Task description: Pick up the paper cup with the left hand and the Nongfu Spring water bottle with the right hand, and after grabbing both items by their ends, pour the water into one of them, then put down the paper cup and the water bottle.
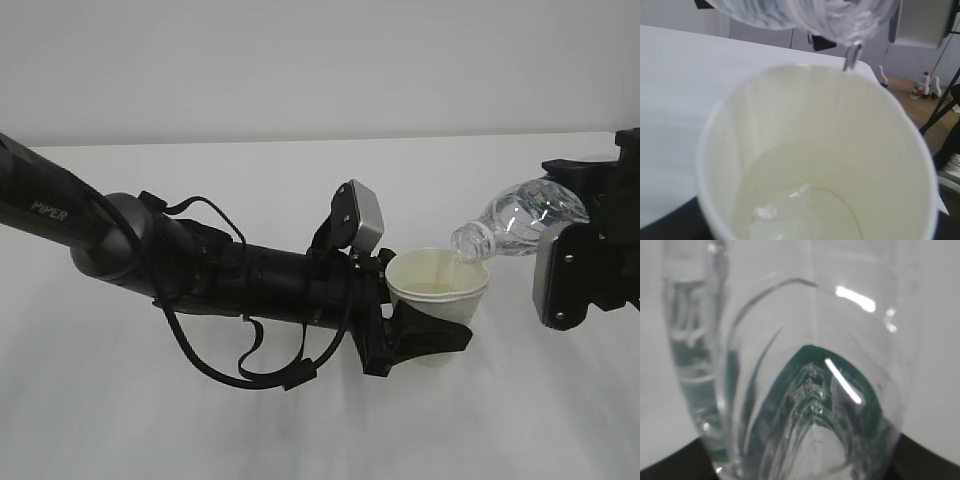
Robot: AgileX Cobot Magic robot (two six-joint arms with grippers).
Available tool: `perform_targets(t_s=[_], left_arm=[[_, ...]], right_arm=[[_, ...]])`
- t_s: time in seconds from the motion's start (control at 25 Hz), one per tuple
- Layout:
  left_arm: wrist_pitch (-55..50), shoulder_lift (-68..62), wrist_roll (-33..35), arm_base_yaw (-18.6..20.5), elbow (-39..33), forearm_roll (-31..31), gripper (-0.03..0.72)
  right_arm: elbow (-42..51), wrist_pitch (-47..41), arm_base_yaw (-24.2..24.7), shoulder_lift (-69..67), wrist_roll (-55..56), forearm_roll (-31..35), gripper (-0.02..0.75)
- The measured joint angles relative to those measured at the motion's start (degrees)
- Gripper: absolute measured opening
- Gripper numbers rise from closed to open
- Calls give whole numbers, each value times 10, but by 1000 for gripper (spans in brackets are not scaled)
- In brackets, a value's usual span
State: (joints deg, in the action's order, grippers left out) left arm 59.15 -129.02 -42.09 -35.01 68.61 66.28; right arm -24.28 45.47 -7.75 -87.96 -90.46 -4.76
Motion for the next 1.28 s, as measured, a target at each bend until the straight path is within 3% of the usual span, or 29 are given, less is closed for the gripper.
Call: perform_targets(t_s=[1.28], left_arm=[[0, -6, 0, 0, 0, 0, 461]], right_arm=[[0, 1, 0, 0, -8, 0, 405]])
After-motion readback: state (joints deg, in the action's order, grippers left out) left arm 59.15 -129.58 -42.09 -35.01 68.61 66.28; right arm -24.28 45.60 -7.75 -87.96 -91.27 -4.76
